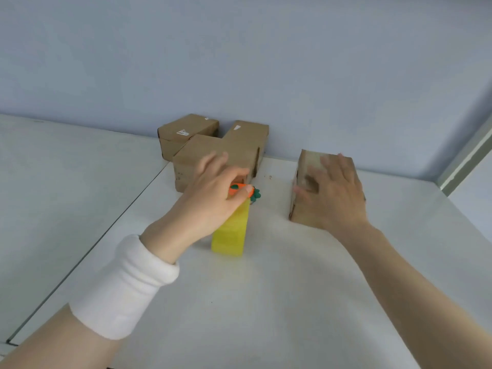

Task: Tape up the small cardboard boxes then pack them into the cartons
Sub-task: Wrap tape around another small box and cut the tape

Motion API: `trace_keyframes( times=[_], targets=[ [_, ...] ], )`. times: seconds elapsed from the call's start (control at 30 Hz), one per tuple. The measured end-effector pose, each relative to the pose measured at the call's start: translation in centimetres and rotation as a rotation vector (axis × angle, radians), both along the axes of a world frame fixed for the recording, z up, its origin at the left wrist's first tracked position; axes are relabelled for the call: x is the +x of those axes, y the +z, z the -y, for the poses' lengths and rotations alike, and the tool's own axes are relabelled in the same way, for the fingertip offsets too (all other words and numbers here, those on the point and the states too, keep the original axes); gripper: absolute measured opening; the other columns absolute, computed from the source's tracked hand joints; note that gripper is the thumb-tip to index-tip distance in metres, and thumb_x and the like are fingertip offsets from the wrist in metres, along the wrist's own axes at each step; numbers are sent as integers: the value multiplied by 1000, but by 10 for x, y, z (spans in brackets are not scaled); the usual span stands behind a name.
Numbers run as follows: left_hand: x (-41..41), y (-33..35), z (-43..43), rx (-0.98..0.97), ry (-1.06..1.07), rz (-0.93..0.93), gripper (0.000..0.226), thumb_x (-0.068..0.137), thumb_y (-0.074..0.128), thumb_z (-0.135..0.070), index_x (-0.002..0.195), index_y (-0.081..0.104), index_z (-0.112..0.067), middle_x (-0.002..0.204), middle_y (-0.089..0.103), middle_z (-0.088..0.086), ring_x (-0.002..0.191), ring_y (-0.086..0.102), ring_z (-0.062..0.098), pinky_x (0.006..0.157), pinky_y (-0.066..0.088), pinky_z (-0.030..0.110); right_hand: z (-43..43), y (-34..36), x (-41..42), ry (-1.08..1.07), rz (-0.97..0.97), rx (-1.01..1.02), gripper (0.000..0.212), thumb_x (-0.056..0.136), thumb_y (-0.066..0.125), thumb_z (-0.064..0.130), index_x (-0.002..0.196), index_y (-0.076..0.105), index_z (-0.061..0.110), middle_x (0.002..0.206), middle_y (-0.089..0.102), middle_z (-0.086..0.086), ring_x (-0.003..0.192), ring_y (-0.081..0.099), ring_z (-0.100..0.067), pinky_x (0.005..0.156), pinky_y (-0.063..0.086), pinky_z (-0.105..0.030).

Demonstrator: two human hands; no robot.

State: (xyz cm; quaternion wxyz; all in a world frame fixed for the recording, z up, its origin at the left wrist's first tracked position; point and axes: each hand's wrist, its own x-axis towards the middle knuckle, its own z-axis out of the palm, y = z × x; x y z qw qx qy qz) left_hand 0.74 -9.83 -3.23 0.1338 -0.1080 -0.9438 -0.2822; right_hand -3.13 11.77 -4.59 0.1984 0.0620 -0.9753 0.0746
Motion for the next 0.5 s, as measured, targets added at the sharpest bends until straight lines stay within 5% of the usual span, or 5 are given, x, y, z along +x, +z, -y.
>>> trace_keyframes(
  times=[0.13, 0.27, 0.33, 0.43, 0.5],
  targets=[
    [-8, 17, -50, -43, -257, -70, 51, 90, 45, -45, 137, 43, -25, 155, 21, 0, 142, 4, 6, 113, 9, 26, -37, 1, 4, 238, 130, -5, 53, 90, 51, 46, 139, 41, 28, 150, 33, 9, 142, 21, -13, 115, 15, -32],
    [-30, 16, -90, -251, -332, -3, 57, 94, 35, -52, 145, 29, -28, 159, 7, -2, 145, -4, 9, 114, 4, 30, -91, 24, 31, 547, 359, -195, 57, 85, 64, 10, 122, 44, 48, 142, 37, 27, 136, 24, 9, 114, 19, -20],
    [-37, 6, -101, -343, -378, 74, 58, 95, 31, -53, 147, 22, -29, 159, 1, -2, 145, -6, 11, 117, 2, 34, -113, 27, 45, 558, 446, -306, 60, 84, 61, -3, 119, 53, 45, 136, 44, 33, 134, 26, 12, 112, 20, -16],
    [-35, -11, -111, -287, -419, 184, 59, 96, 28, -52, 149, 16, -29, 159, -1, -5, 144, -11, 11, 117, 1, 38, -119, 23, 57, 474, 358, -499, 39, 91, 56, 7, 119, 60, 33, 134, 49, 27, 132, 26, 14, 110, 20, -11],
    [-39, -10, -119, -285, -379, 138, 57, 96, 25, -52, 146, 25, -24, 158, 7, 1, 145, -8, 15, 116, -5, 43, -108, 19, 52, 331, 184, -370, 40, 97, 44, 24, 137, 45, 27, 141, 32, 28, 133, 13, 15, 107, 10, -4]
  ],
)
